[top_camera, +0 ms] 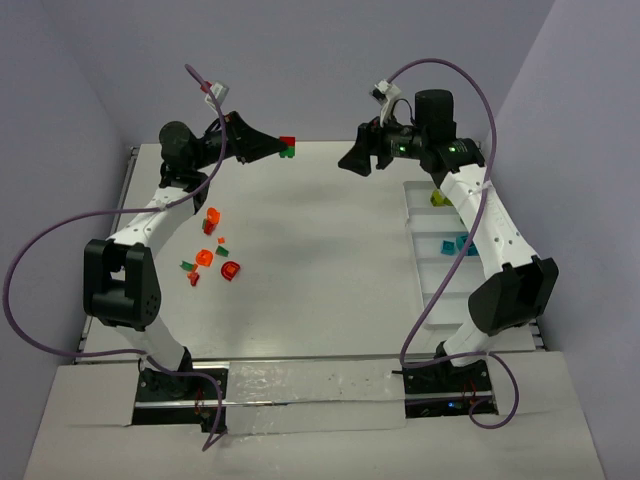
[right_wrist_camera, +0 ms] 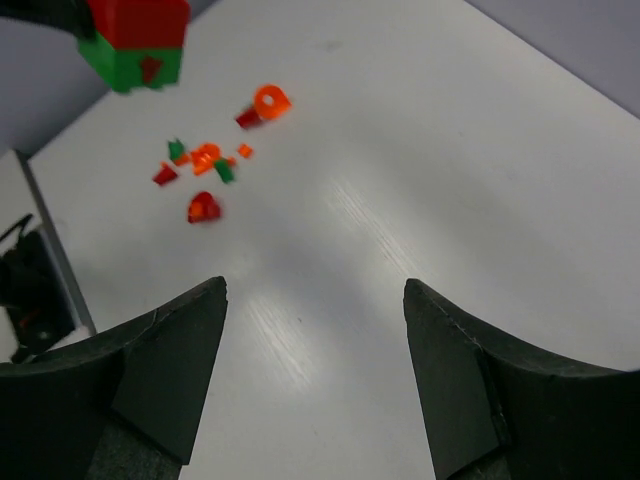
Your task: Sort the legos into containers by color
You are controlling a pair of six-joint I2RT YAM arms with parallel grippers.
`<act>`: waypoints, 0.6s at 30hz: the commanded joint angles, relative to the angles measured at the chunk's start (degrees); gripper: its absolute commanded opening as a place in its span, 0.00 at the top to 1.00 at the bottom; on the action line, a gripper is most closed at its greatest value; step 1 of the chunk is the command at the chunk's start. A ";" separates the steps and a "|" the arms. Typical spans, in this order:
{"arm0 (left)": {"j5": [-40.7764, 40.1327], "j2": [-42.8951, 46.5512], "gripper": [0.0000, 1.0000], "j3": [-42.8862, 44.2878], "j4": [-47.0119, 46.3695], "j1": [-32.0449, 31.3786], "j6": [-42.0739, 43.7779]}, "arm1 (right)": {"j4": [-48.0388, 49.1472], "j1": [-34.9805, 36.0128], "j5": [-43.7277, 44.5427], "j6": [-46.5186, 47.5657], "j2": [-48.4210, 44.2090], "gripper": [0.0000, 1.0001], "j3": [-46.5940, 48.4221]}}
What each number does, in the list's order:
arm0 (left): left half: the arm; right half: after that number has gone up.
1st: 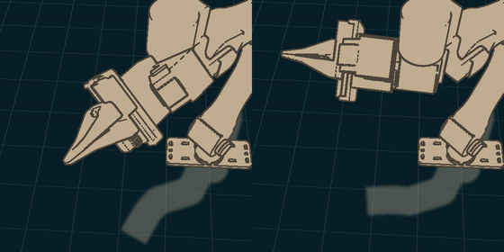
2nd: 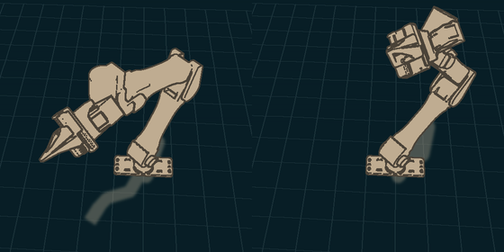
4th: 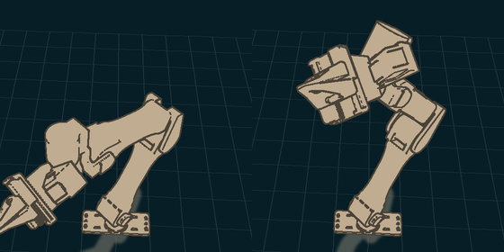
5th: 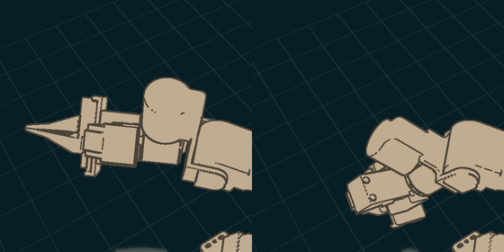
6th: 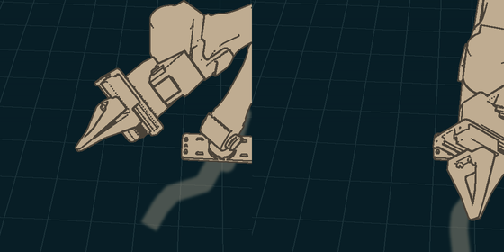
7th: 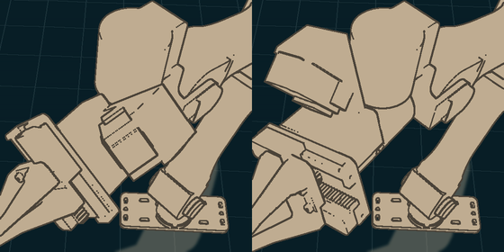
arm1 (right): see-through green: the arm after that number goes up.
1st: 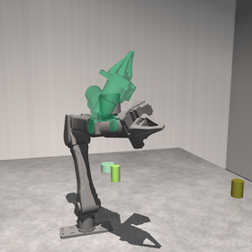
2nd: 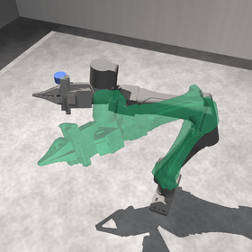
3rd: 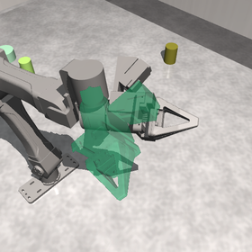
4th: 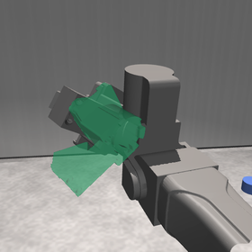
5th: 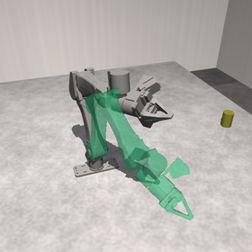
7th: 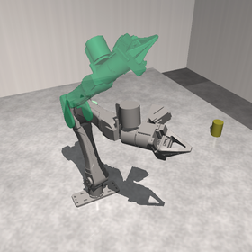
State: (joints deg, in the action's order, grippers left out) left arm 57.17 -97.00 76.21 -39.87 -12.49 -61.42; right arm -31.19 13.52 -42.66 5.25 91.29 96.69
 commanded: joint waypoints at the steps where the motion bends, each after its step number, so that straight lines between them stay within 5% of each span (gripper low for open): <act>1: 6.05 0.05 1.00 -1.79 -31.48 0.01 -15.53 | 10.13 3.10 -8.63 -11.92 4.07 0.23 5.60; 18: 5.73 0.76 1.00 -2.21 -34.52 -0.34 -15.15 | 25.06 9.91 -18.66 -24.44 7.30 0.19 7.51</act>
State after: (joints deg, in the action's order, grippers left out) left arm 62.50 -97.71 73.80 -70.15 -12.64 -76.14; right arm -11.97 22.86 -58.55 -17.18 99.59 102.89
